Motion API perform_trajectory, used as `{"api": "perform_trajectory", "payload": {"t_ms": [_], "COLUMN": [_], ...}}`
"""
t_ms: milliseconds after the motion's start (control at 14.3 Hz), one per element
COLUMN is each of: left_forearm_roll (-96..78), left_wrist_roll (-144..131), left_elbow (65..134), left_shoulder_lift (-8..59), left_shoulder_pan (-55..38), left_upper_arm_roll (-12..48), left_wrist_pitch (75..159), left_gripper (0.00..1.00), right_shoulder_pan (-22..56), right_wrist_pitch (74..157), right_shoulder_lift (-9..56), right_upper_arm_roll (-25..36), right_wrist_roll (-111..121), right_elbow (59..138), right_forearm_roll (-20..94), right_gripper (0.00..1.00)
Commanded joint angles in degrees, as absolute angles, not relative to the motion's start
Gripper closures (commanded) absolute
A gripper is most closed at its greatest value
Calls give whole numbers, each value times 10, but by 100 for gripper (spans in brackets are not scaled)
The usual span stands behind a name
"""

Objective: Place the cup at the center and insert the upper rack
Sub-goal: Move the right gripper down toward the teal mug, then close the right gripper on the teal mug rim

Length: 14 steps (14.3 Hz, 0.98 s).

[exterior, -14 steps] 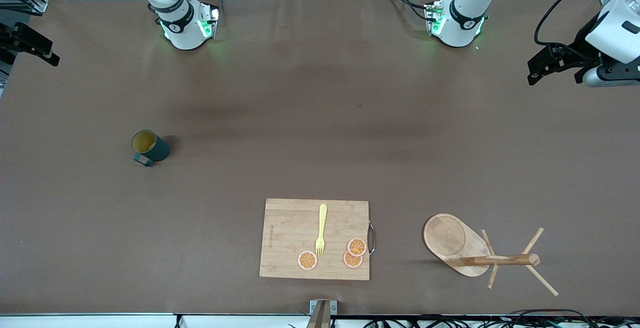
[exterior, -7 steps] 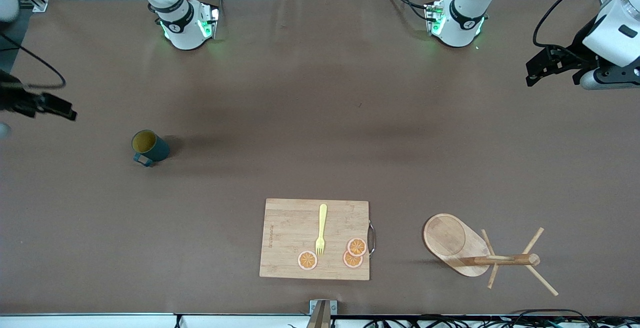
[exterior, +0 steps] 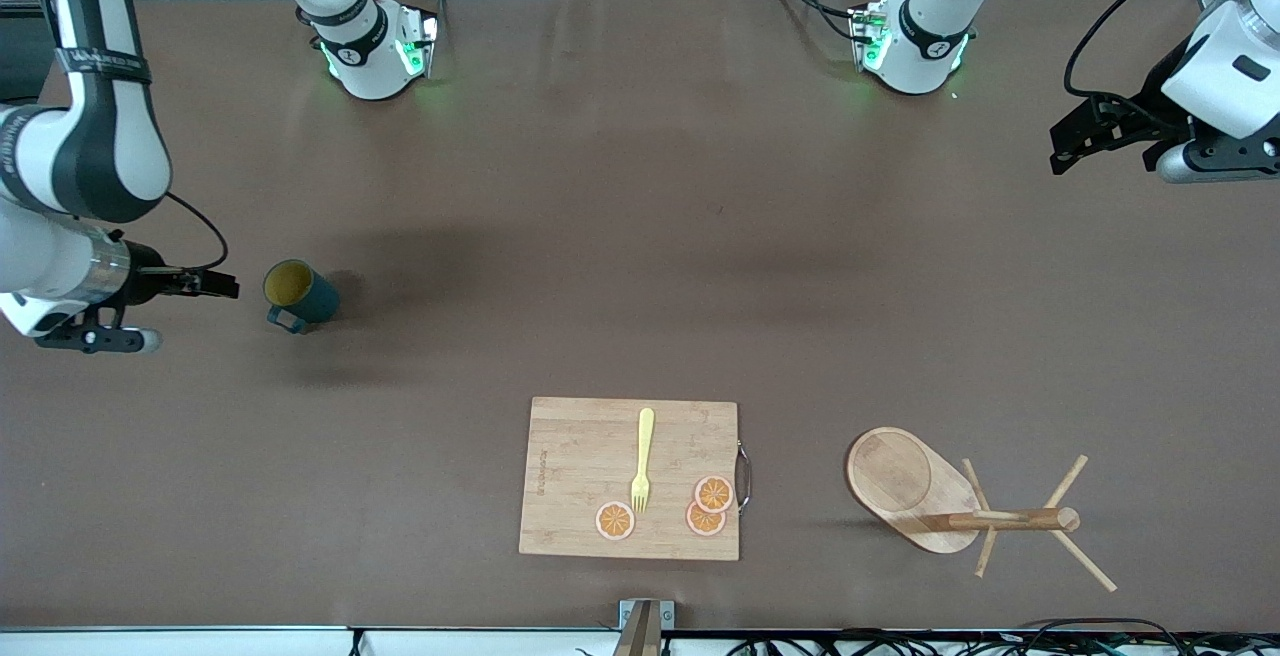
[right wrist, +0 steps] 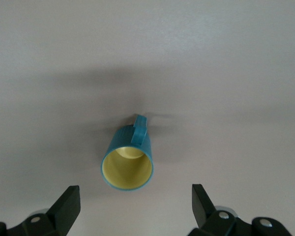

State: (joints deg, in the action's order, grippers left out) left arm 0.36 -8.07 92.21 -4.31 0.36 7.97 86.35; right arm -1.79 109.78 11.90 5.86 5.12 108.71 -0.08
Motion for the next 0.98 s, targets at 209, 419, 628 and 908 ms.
{"api": "perform_trajectory", "payload": {"t_ms": [209,419,628,908], "left_forearm_roll": [4,4,4,4], "left_wrist_roll": [-81,-81,-81,-82], "left_elbow": [926,926,927,927], "left_shoulder_lift": [-46,-47,-47,-48], "left_shoulder_pan": [11,11,21,25], "left_upper_arm_roll": [82,80,81,80], "left_wrist_pitch": [860,860,860,861], "left_gripper": [0,0,0,0], "right_shoulder_pan": [-25,-27,-26,-25], "right_wrist_pitch": [1251,1280,1328,1400], "right_shoulder_lift": [54,58,57,60], "right_upper_arm_roll": [53,54,54,56], "right_wrist_roll": [199,358,363,371], "right_elbow": [1260,1273,1309,1352], "right_forearm_roll": [8,25,31,31], "right_gripper": [0,0,0,1]}}
